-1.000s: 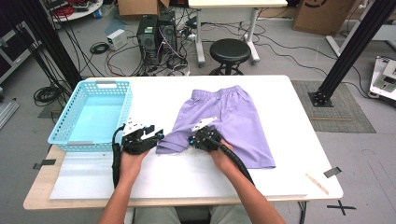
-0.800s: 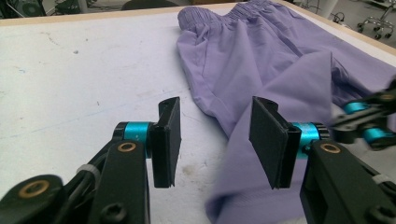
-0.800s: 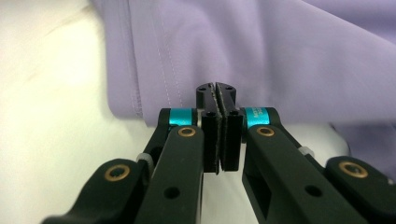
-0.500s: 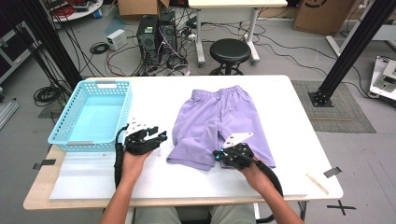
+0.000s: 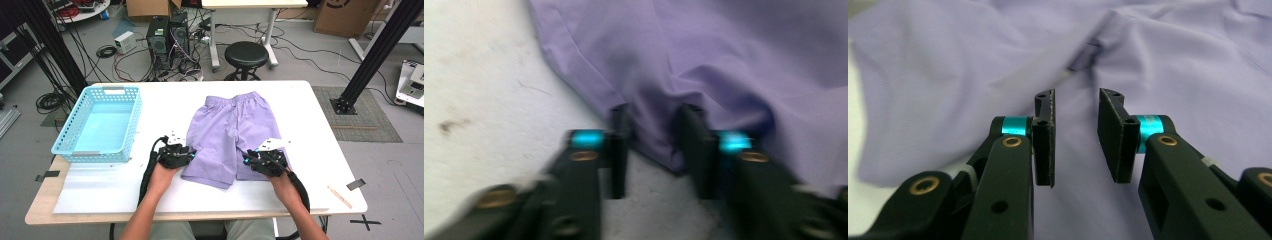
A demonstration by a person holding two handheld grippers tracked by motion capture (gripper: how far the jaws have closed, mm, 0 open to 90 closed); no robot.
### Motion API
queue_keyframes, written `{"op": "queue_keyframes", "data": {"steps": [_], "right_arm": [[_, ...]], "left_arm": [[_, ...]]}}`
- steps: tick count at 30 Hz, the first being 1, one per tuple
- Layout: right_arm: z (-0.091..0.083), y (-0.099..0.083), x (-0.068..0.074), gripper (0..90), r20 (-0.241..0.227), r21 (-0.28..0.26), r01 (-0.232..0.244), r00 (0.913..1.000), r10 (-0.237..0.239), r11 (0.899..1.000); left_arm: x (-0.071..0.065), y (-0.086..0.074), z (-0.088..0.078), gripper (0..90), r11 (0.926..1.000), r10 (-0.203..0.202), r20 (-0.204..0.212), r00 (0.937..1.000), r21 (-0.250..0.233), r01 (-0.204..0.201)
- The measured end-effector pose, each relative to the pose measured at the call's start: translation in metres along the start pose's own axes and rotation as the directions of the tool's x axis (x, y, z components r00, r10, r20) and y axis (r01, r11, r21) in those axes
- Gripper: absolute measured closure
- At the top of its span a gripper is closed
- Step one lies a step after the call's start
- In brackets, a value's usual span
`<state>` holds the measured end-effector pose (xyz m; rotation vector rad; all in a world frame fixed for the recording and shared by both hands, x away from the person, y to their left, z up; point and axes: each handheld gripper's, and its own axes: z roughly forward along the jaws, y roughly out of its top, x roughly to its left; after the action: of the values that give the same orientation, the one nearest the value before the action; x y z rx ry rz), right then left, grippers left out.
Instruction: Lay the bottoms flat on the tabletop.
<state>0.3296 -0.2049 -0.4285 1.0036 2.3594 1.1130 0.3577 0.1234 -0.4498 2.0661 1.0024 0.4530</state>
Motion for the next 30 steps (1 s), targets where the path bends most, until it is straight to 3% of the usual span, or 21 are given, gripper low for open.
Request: {"op": "queue_keyframes", "data": {"steps": [1,2,4,5,9,12,15,16,20,22,26,28,29,30], "right_arm": [[0.000,-0.001,-0.003,69.5,0.009,0.004,-0.009,0.9999,0.008,1.000],[0.000,-0.003,-0.005,69.4,0.011,0.008,-0.018,0.9998,0.018,1.000],[-0.002,-0.006,-0.010,69.4,0.015,0.019,-0.024,0.9996,0.024,1.000],[-0.003,-0.007,-0.010,69.4,0.013,0.021,-0.027,0.9995,0.027,0.999],[-0.005,-0.009,-0.007,69.5,-0.017,0.028,-0.012,0.9998,0.013,1.000],[0.000,-0.007,-0.001,69.5,-0.032,0.036,0.010,0.9994,-0.009,0.999],[0.007,-0.001,0.007,68.2,-0.046,0.042,0.021,0.9987,-0.019,0.999],[0.010,0.001,0.011,68.0,-0.054,0.042,0.028,0.9982,-0.026,0.999],[0.022,0.011,0.026,65.8,-0.088,0.052,0.064,0.9943,-0.059,0.997],[0.030,0.016,0.035,63.5,-0.113,0.060,0.063,0.9920,-0.056,0.996],[0.046,0.022,0.055,61.8,-0.150,0.097,0.106,0.9846,-0.091,0.990],[0.051,0.021,0.063,71.7,-0.122,0.113,0.150,0.9832,-0.136,0.982],[0.050,0.021,0.064,83.5,-0.134,0.117,0.161,0.9802,-0.146,0.980],[0.047,0.021,0.066,89.1,-0.110,0.125,0.188,0.9785,-0.175,0.974]], "left_arm": [[-0.001,0.001,0.001,85.6,1.0000,0.001,0.000,1.0000,0.005,-0.001],[0.000,0.002,0.001,87.9,0.9999,-0.002,-0.011,0.9999,0.013,0.002],[0.004,0.004,-0.002,88.5,0.9999,0.002,-0.093,0.9957,0.017,-0.001],[0.009,0.004,-0.005,88.6,0.9998,-0.018,-0.124,0.9921,0.007,0.019],[0.033,0.001,-0.018,88.6,0.9959,-0.090,-0.249,0.9643,-0.034,0.084],[0.042,-0.001,-0.024,88.1,0.9944,-0.104,-0.286,0.9527,-0.049,0.094],[0.044,-0.002,-0.028,83.6,0.9954,-0.088,-0.306,0.9479,-0.062,0.073],[0.045,-0.002,-0.029,79.1,0.9944,-0.096,-0.303,0.9480,-0.073,0.077],[0.046,-0.006,-0.032,60.4,0.9865,-0.132,-0.249,0.9596,-0.128,0.102],[0.045,-0.009,-0.034,58.2,0.9855,-0.131,-0.219,0.9669,-0.135,0.102],[0.045,-0.015,-0.038,54.6,0.9818,-0.145,-0.171,0.9745,-0.147,0.120],[0.045,-0.017,-0.041,53.8,0.9800,-0.151,-0.149,0.9773,-0.152,0.128],[0.044,-0.018,-0.043,53.2,0.9803,-0.148,-0.137,0.9793,-0.151,0.127],[0.043,-0.019,-0.045,52.9,0.9810,-0.144,-0.130,0.9810,-0.149,0.124]]}}
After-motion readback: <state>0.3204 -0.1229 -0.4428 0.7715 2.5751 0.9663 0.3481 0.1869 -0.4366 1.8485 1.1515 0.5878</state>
